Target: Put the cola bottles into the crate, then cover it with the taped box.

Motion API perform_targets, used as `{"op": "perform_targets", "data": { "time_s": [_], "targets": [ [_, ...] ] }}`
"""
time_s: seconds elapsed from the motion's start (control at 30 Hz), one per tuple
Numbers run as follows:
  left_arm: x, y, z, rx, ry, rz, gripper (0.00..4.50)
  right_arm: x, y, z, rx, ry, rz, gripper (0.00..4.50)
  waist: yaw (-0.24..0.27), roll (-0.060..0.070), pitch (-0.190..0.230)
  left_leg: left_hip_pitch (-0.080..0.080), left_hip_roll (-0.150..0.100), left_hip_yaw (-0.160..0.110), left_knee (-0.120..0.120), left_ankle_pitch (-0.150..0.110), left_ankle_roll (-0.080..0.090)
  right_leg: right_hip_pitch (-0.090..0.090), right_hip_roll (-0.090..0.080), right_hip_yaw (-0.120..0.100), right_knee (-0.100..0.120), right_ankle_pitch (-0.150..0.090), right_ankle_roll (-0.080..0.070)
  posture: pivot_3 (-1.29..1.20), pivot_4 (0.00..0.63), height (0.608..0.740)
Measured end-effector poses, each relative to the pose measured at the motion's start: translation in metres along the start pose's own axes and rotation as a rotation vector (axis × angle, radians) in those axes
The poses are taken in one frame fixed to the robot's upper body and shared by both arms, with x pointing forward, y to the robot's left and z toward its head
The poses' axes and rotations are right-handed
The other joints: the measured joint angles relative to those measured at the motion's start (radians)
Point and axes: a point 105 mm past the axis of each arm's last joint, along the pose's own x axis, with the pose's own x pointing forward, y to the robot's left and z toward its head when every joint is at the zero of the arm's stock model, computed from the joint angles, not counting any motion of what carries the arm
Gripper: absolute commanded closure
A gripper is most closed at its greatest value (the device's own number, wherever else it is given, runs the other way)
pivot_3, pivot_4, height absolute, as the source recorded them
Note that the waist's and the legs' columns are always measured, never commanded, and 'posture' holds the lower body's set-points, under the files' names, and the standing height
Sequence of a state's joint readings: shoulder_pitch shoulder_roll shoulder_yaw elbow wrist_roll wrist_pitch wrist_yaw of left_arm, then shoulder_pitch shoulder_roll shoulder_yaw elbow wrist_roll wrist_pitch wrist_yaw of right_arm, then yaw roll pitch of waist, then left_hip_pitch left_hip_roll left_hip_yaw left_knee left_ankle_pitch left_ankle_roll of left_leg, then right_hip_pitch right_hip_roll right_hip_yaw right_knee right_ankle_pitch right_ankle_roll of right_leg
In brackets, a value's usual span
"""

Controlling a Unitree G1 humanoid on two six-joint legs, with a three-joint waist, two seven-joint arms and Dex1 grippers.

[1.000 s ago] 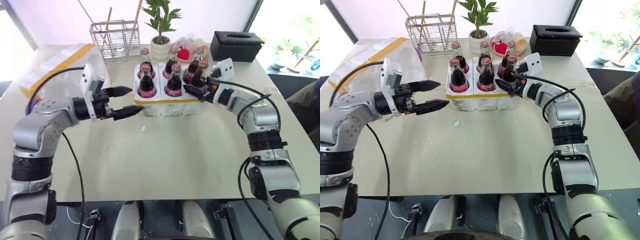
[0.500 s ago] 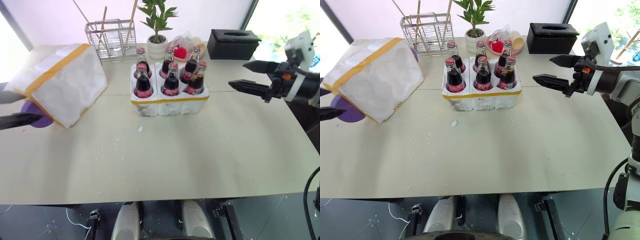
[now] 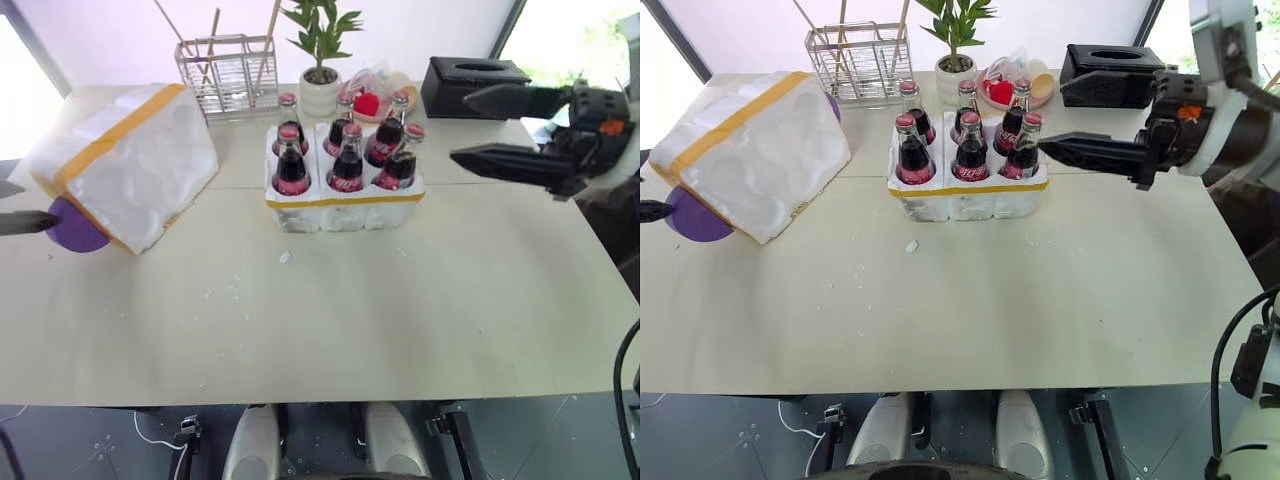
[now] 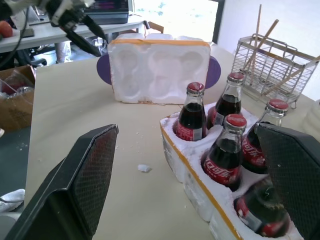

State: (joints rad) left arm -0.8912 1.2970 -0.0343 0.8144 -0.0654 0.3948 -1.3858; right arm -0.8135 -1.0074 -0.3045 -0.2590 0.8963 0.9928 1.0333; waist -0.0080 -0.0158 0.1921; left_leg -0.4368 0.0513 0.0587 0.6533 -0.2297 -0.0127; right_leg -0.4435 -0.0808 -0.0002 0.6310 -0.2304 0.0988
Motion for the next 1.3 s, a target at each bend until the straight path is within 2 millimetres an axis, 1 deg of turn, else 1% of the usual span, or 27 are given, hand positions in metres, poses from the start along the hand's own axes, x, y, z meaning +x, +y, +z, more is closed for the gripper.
{"op": "perform_targets", "data": {
  "time_s": [0.07,0.13,0.3,0.53,0.6,0.67,0.7,0.73,0.77,0.83,0.93,1.0,1.1,1.13,1.2,1.3],
  "targets": [
    [0.014,0.003,0.004,0.001,0.034,-0.005,0.00,-0.001,0.004,0.003,-0.009,-0.007,-0.008,0.02,0.001,-0.001,0.000,0.000,0.000,0.000,0.001,0.000,0.000,0.000,0.000,0.000,0.000,0.000,0.000,0.00,0.150,0.740],
    [0.024,0.005,0.003,0.009,0.077,-0.006,0.00,-0.003,0.008,0.006,-0.023,-0.009,-0.015,0.02,0.000,-0.001,0.000,-0.001,0.000,-0.001,0.003,0.000,0.000,0.000,0.000,0.000,0.000,0.000,0.000,0.00,0.150,0.740],
    [0.040,0.002,0.003,0.031,0.146,-0.034,0.00,-0.010,0.011,0.013,-0.046,-0.013,-0.061,0.02,-0.004,-0.001,0.000,-0.005,0.000,-0.002,0.007,0.000,0.001,-0.001,0.000,0.000,0.000,0.000,0.000,0.00,0.150,0.740],
    [0.060,-0.002,-0.007,0.069,0.221,-0.033,0.00,-0.010,0.015,0.010,-0.043,-0.005,-0.085,0.02,-0.003,-0.001,0.000,-0.006,0.000,-0.003,0.009,0.000,0.001,-0.001,0.000,-0.001,0.001,0.000,0.000,0.00,0.150,0.740],
    [0.061,-0.002,-0.005,0.076,0.216,-0.026,0.54,-0.011,0.014,0.010,-0.038,-0.008,-0.097,0.00,-0.003,-0.001,0.000,-0.006,0.000,-0.004,0.009,0.000,0.001,-0.001,0.000,-0.001,0.001,0.000,0.000,0.00,0.150,0.740],
    [0.062,-0.002,-0.004,0.072,0.211,-0.027,1.31,-0.011,0.013,0.009,-0.034,-0.008,-0.107,0.00,-0.002,-0.001,0.000,-0.006,0.000,-0.004,0.009,0.000,0.001,-0.001,0.000,-0.001,0.001,0.000,0.000,0.00,0.150,0.740],
    [0.062,-0.002,-0.003,0.069,0.208,-0.028,1.86,-0.011,0.012,0.009,-0.031,-0.007,-0.109,0.00,-0.002,-0.001,0.000,-0.006,0.000,-0.004,0.009,0.000,0.001,-0.001,0.000,-0.001,0.001,0.000,0.000,0.00,0.150,0.740],
    [0.062,-0.002,-0.002,0.069,0.205,-0.027,2.29,-0.011,0.012,0.008,-0.029,-0.006,-0.113,0.00,-0.003,-0.001,0.000,-0.006,0.000,-0.004,0.010,0.000,0.001,-0.001,0.000,-0.001,0.001,0.000,0.000,0.00,0.150,0.740],
    [0.062,-0.002,-0.001,0.070,0.202,-0.027,2.93,-0.011,0.012,0.008,-0.029,-0.007,-0.115,0.00,-0.003,-0.001,0.000,-0.006,0.000,-0.004,0.010,0.000,0.001,-0.001,0.000,-0.001,0.001,0.000,0.000,0.00,0.150,0.740],
    [0.061,-0.002,0.000,0.072,0.198,-0.028,3.84,-0.012,0.011,0.007,-0.030,-0.009,-0.116,0.00,-0.003,-0.001,0.000,-0.006,0.000,-0.004,0.010,0.000,0.001,-0.001,0.000,-0.001,0.001,0.000,0.000,0.00,0.150,0.740],
    [0.061,-0.001,0.002,0.098,0.191,-0.021,3.84,-0.012,0.011,0.004,-0.019,-0.004,-0.118,0.00,-0.003,-0.001,0.000,-0.006,0.000,-0.004,0.010,0.000,0.001,-0.001,0.000,-0.001,0.002,0.000,0.000,0.00,0.150,0.740],
    [0.062,0.001,0.006,0.132,0.176,-0.002,3.84,-0.012,0.012,-0.002,0.011,0.008,-0.103,0.00,-0.003,-0.002,0.000,-0.007,0.000,-0.004,0.010,0.000,0.001,-0.001,0.000,-0.001,0.002,0.000,0.000,0.00,0.150,0.740],
    [0.061,0.010,0.019,0.198,0.097,0.085,3.84,-0.012,0.012,-0.016,0.036,0.043,-0.111,0.00,-0.002,-0.003,0.000,-0.007,0.000,-0.005,0.010,0.000,0.001,-0.001,-0.001,-0.001,0.002,0.001,0.002,0.00,0.150,0.740],
    [0.061,0.013,0.027,0.222,0.054,0.120,3.84,-0.012,0.010,-0.019,0.038,0.053,-0.127,0.00,-0.002,-0.003,0.000,-0.007,0.000,-0.005,0.011,0.000,0.001,-0.001,-0.001,-0.001,0.002,0.002,0.003,0.00,0.150,0.740],
    [0.063,0.016,0.048,0.285,-0.054,0.191,3.84,-0.012,0.007,-0.021,0.037,0.058,-0.146,0.00,0.000,-0.003,0.000,-0.007,0.000,-0.005,0.011,0.000,0.001,0.000,-0.001,-0.001,0.002,0.002,0.004,0.00,0.150,0.740],
    [0.064,0.013,0.089,0.407,-0.228,0.278,3.84,-0.013,0.009,-0.028,0.051,0.068,-0.152,0.00,0.004,-0.004,0.000,-0.007,0.000,-0.005,0.012,0.000,0.001,0.000,-0.001,-0.001,0.002,0.003,0.004,0.00,0.150,0.740]
  ]
}}
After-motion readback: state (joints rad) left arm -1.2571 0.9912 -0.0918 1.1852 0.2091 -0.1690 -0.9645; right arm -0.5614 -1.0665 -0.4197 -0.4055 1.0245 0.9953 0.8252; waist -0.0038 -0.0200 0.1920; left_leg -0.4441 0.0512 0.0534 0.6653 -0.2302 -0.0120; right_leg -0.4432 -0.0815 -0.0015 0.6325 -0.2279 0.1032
